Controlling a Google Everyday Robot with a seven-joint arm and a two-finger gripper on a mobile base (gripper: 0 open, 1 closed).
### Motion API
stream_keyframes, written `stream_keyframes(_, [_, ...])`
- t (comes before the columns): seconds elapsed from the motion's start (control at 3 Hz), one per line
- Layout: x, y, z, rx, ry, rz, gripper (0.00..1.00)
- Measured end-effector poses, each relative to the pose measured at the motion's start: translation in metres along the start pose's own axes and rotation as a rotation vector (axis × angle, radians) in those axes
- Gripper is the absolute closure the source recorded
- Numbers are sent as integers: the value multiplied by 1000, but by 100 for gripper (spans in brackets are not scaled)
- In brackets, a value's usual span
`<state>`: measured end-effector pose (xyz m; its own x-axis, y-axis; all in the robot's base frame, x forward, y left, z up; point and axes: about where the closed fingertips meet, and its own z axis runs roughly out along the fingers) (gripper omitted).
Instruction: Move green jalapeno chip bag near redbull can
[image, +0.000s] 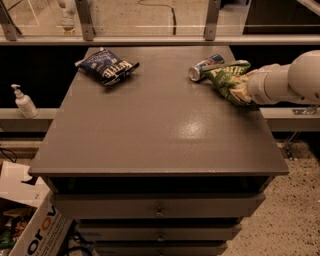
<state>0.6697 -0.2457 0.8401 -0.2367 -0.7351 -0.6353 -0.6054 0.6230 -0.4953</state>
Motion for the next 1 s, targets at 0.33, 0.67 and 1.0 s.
stream_keyframes(0.33, [1, 6, 5, -22, -12, 19, 12])
stream_keyframes(0.67, [0, 8, 7, -35, -22, 29, 0])
stream_keyframes(1.0, [-3, 6, 4, -35, -22, 29, 0])
